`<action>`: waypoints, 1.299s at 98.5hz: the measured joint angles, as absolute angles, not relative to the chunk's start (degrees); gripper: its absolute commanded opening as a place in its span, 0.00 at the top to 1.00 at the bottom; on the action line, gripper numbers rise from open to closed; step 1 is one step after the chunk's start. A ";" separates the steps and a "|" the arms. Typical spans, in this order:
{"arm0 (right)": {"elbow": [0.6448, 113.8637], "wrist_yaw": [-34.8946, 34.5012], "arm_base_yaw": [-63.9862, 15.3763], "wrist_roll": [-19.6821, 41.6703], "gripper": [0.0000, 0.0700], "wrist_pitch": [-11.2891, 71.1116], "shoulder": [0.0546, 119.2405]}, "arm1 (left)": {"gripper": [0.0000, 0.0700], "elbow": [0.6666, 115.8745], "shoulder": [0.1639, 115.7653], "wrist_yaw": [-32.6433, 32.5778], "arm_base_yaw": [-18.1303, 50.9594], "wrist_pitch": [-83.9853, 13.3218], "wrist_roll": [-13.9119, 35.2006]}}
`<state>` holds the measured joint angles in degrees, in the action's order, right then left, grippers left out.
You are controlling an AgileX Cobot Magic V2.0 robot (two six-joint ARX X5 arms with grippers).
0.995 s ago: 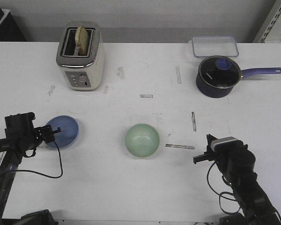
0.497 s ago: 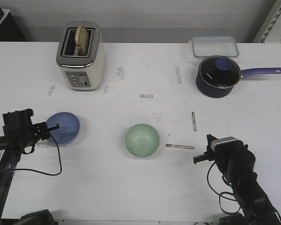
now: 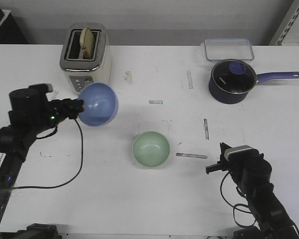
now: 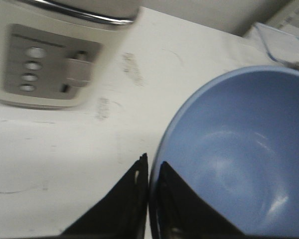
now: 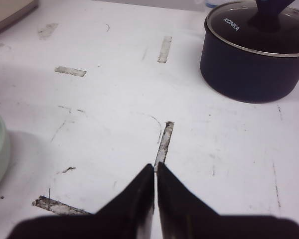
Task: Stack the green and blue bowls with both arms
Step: 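Lift the blue bowl and carry it over the green bowl, then lower the blue bowl into the green bowl and open the left gripper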
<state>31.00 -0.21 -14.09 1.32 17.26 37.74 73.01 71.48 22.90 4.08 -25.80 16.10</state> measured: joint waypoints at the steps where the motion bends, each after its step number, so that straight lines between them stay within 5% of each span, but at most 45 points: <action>1: 31.00 -0.21 -14.09 1.32 1.00 17.26 37.74 | 1.00 73.01 71.48 22.90 4.86 -25.87 16.12; 37: 31.00 -0.21 -14.09 1.32 1.00 17.26 37.74 | 1.00 73.01 78.76 11.75 30.30 -31.97 13.10; 98: 31.00 -0.21 -14.09 1.32 1.00 17.26 37.74 | 0.99 73.01 90.80 11.31 33.45 -29.02 12.86; 105: 31.00 -0.21 -14.09 1.32 1.00 17.26 37.74 | 0.84 73.01 90.80 11.33 33.45 -28.64 12.88; 117: 31.00 -0.21 -14.09 1.32 1.00 17.26 37.74 | 0.39 73.01 90.80 11.46 33.58 -27.66 13.04; 128: 31.00 -0.21 -14.09 1.32 1.00 17.26 37.74 | 0.25 73.01 90.80 11.51 33.85 -27.07 13.04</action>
<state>31.00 -0.21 -14.09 1.32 17.26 37.74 73.01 90.80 11.51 33.85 -27.07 13.04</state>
